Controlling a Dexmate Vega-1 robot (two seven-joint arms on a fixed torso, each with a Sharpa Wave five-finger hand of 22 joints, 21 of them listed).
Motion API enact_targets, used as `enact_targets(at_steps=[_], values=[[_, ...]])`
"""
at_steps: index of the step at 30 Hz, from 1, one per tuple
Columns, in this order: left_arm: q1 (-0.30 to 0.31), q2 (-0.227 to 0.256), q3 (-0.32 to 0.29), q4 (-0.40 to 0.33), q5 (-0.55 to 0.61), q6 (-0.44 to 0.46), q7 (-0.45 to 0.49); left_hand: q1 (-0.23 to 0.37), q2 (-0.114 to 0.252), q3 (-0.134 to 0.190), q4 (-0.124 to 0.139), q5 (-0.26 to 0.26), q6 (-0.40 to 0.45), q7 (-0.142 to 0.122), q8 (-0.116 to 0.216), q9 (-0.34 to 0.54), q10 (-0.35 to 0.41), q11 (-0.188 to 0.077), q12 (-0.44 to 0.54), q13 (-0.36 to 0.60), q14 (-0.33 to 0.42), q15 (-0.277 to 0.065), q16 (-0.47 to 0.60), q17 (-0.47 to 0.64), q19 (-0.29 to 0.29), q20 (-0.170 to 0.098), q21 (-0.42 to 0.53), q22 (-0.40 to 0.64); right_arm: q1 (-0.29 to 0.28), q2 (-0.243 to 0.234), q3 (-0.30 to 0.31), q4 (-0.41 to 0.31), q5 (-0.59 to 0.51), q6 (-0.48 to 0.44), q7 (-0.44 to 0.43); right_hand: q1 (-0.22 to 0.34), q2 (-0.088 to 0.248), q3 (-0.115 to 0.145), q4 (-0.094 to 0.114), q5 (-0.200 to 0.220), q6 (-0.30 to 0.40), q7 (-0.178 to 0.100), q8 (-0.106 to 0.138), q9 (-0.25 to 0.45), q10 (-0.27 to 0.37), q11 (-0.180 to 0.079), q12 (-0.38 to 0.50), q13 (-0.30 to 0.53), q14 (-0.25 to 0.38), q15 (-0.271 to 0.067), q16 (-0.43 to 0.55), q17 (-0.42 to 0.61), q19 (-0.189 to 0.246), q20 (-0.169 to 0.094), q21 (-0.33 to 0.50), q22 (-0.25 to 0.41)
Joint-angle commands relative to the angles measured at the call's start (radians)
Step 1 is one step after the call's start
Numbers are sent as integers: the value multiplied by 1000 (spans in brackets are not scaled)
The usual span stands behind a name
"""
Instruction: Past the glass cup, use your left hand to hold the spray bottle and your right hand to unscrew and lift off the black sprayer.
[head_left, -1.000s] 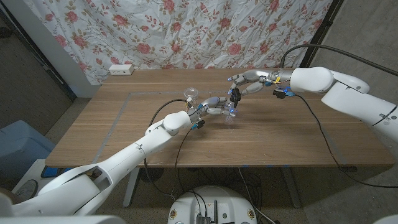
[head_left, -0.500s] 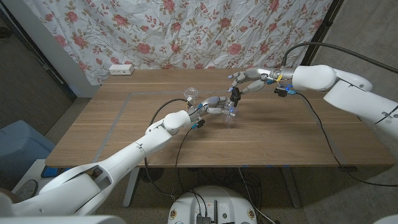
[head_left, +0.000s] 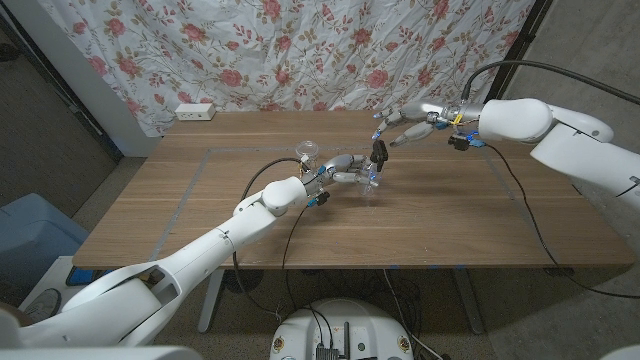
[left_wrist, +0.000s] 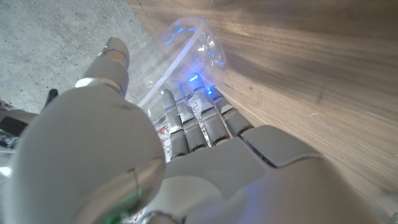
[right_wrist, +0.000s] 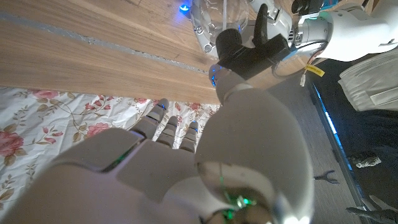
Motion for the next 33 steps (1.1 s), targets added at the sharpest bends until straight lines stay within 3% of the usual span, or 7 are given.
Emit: enact_targets(at_steps=[1, 4, 11, 15, 16, 22, 33], values=[[11, 12, -6, -23, 3, 3, 6, 33, 140, 8, 2, 2, 30, -22, 44, 3, 48, -38, 4, 6, 4, -140, -3, 2, 9, -40, -3, 4, -32, -64, 61, -60, 16, -56, -29, -22, 0, -14, 4, 1, -13, 3, -12, 4, -2, 6, 4, 4, -2, 11, 9, 1, 11, 4, 5, 3], [14, 15, -7, -28, 4, 5, 8, 32, 140, 8, 3, 2, 30, -22, 45, 2, 47, -40, 3, 7, 5, -140, -4, 2, 9, -39, -3, 4, -40, -76, 71, -74, 20, -72, -38, -38, -4, -24, 8, -1, -22, 3, -21, 4, -4, 12, 5, 4, 0, 14, 10, 1, 16, 8, 5, 3], [20, 20, -10, -39, 7, 8, 15, 31, 140, 7, 3, 2, 31, -22, 47, 1, 47, -39, 2, 8, 6, -141, -4, 2, 9, -40, -3, 4, -53, -96, 87, -103, 26, -99, -52, -151, -16, -78, 41, -13, -41, 5, -56, 7, -5, 39, 8, 5, 5, 38, 12, 0, 24, 40, 3, 3], [25, 24, -13, -47, 9, 10, 20, 32, 141, 7, 3, 2, 31, -21, 48, 0, 46, -39, 1, 9, 5, -141, -4, 3, 9, -39, -3, 4, -62, -101, 92, -128, 21, -127, -70, -263, -37, -127, 69, -29, -49, 7, -79, 9, -3, 63, 9, 5, 12, 63, 14, -1, 32, 71, 3, 4], [26, 25, -13, -49, 10, 10, 23, 32, 142, 7, 2, 2, 30, -20, 48, 0, 47, -39, 0, 9, 5, -140, -4, 3, 9, -38, -3, 4, -72, -102, 97, -132, 20, -125, -85, -312, -38, -145, 86, -35, -52, 8, -85, 11, -2, 61, 10, 5, 17, 65, 16, 0, 32, 72, 2, 4], [32, 27, -16, -57, 12, 12, 29, 29, 141, 7, 3, 2, 31, -22, 49, -1, 48, -40, 0, 10, 6, -141, -5, 3, 9, -39, -3, 4, -62, -114, 81, -189, -16, -200, -85, -411, -49, -181, 111, -45, -72, 13, -98, 16, 13, 72, 14, 5, 28, 73, 20, 1, 40, 88, 3, 5], [29, 21, -16, -47, 12, 9, 32, 29, 142, 6, 3, 2, 31, -23, 52, -4, 51, -39, -1, 12, 8, -140, -5, 3, 10, -39, -2, 4, -44, -130, 53, -281, -59, -338, -71, -544, -73, -231, 145, -60, -122, 82, -107, 24, -1, 109, 8, 5, 44, 107, 23, 2, 57, 123, 5, 5]])
